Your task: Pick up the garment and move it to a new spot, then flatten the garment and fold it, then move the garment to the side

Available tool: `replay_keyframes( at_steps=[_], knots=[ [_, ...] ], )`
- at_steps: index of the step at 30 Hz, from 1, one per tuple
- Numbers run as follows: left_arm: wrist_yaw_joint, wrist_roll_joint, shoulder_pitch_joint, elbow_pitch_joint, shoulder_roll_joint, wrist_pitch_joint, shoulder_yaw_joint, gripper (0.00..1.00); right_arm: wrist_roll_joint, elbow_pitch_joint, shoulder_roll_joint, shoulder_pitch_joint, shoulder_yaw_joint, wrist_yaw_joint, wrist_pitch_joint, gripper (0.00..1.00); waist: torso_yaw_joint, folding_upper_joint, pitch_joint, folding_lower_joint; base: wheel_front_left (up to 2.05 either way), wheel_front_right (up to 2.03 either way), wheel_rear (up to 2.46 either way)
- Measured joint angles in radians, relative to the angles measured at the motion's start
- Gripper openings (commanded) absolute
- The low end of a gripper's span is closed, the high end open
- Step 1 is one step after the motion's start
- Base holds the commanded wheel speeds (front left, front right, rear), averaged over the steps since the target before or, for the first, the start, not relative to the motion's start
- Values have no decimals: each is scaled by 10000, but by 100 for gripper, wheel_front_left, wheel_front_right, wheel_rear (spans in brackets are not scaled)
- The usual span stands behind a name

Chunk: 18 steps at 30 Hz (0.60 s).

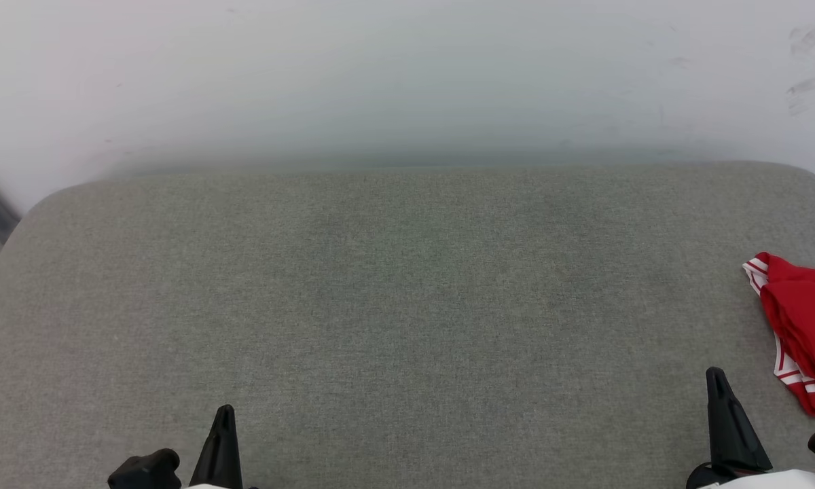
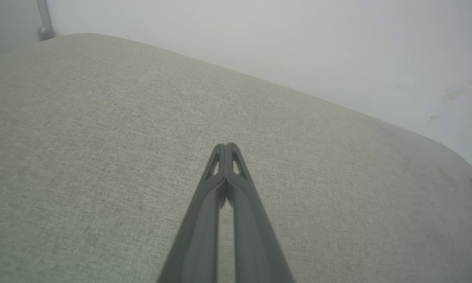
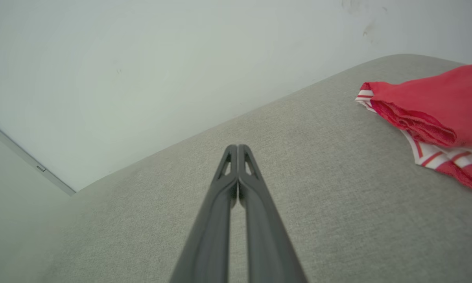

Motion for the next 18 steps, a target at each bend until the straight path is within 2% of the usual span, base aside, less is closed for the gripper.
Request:
replay_keyframes(
  at_steps=[18],
  knots=[
    [-477,-3145,-626,395,56,560,228,0,2903,420,-94,-594,54,0,600,0,-35,0,18,0,0,0,0]
  ],
)
